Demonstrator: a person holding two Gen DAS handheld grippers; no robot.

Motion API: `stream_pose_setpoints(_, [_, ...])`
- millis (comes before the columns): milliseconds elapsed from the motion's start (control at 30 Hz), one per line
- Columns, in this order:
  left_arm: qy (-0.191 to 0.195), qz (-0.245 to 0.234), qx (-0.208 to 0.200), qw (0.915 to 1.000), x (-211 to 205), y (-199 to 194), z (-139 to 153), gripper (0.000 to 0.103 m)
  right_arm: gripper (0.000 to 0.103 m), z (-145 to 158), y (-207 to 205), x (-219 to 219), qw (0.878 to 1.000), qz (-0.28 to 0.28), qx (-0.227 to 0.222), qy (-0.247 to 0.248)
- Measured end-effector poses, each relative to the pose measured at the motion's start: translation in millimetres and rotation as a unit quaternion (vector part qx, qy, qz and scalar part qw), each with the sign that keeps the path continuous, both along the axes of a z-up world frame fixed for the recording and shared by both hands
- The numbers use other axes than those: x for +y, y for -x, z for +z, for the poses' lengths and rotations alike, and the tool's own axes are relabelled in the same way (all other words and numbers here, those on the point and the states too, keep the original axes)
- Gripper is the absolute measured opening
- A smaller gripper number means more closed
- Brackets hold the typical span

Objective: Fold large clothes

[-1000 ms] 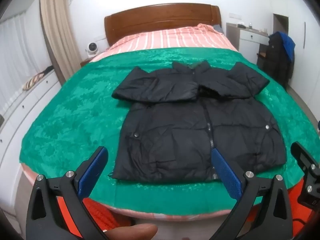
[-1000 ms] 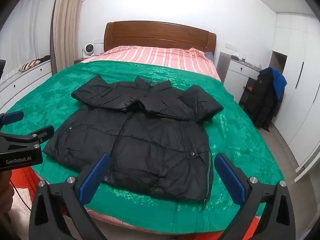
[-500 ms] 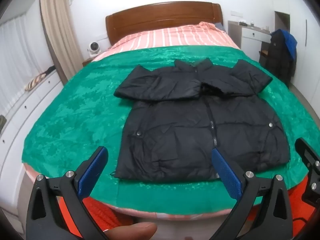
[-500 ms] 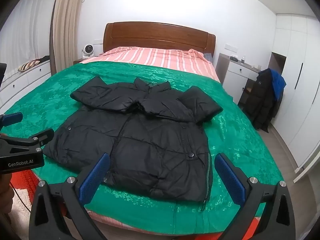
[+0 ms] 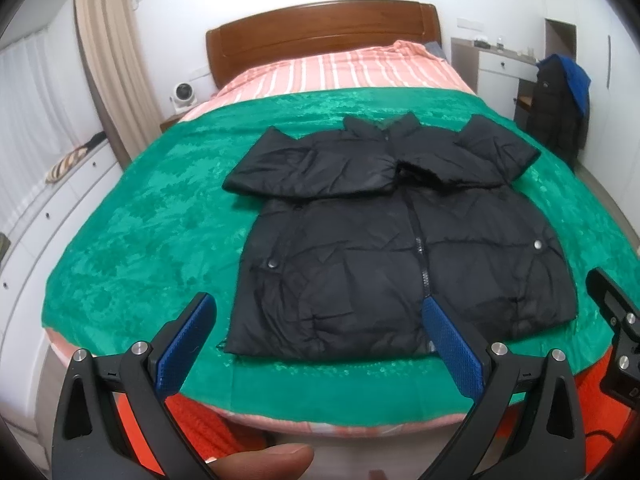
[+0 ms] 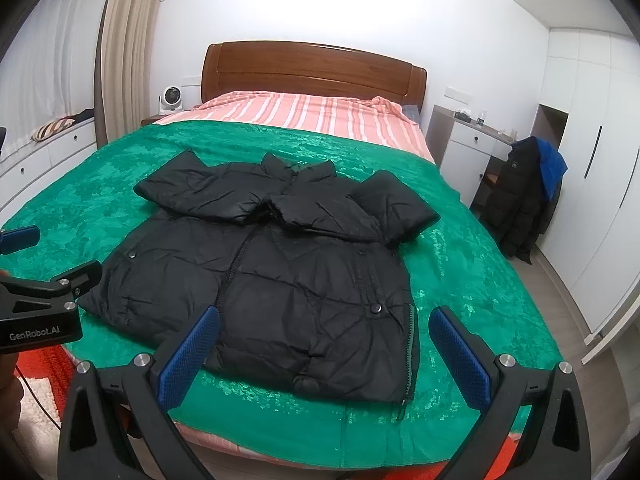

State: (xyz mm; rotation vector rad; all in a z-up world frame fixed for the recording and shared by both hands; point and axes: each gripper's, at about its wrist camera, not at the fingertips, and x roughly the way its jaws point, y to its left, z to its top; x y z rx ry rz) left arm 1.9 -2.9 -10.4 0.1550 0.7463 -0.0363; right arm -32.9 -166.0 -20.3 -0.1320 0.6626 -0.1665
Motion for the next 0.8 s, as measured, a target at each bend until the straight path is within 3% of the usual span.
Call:
stream_pose_setpoints(500, [0.002, -0.007, 0.012, 0.9999, -2.0, 0.1, -2.9, 0.103, 0.103, -1.8, -2.4, -0.3, 1.0, -0.009, 0.007, 0.007])
stream_pose_setpoints(800, [0.053, -0.033, 0.014, 0.998, 0.8, -0.9, 2.0, 0.103, 0.103, 2.5, -0.8, -8.7, 0.999, -0.037, 0.011, 0.008])
